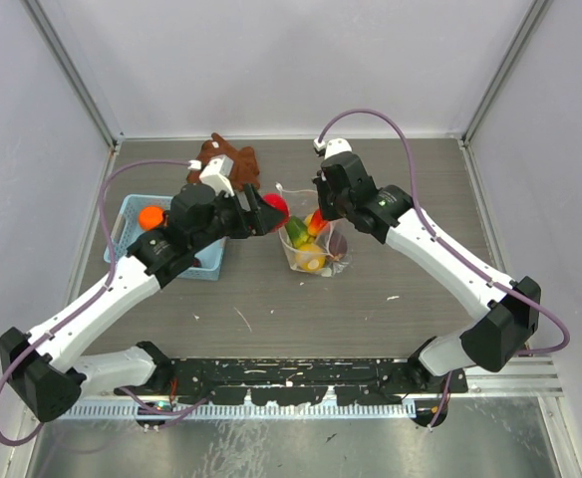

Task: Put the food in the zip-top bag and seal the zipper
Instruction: Place the fake fruit in the zipper food storage bag.

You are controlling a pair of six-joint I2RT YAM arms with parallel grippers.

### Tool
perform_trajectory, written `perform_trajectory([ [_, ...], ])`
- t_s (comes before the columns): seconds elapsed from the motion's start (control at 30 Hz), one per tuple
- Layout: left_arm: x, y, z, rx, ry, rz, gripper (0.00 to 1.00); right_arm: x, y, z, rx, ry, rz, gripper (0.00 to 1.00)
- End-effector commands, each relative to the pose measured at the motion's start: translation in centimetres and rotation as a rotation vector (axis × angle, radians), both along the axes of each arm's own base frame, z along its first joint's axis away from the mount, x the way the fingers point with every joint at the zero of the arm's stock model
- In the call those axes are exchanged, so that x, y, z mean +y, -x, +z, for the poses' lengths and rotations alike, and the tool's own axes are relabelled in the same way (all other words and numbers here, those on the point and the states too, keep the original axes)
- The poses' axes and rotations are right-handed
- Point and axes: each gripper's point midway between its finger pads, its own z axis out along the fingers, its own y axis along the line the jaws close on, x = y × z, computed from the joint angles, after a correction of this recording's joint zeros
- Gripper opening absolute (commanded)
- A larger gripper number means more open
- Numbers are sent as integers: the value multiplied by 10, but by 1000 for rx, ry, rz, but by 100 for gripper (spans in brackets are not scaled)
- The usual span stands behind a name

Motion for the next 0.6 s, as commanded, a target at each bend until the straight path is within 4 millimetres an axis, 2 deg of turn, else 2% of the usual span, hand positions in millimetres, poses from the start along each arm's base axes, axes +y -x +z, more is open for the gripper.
perform_trajectory([
  [0.0, -23, -12, 50, -172, 57, -23, 44, 5, 1, 42, -76, -96, 11, 0],
  [0.13, -39, -14, 47, -175, 48, -52, 44, 8, 3, 43, -74, -109, 25, 0],
  [0.37, -54, -18, 33, -154, 17, -65, 47, 14, 6, 43, -67, -134, 57, 0],
  [0.43, -60, -23, 17, -124, -11, -64, 49, 15, 7, 43, -67, -138, 60, 0],
  [0.57, -63, -27, 5, -102, -28, -60, 55, 16, 8, 44, -66, -144, 67, 0],
])
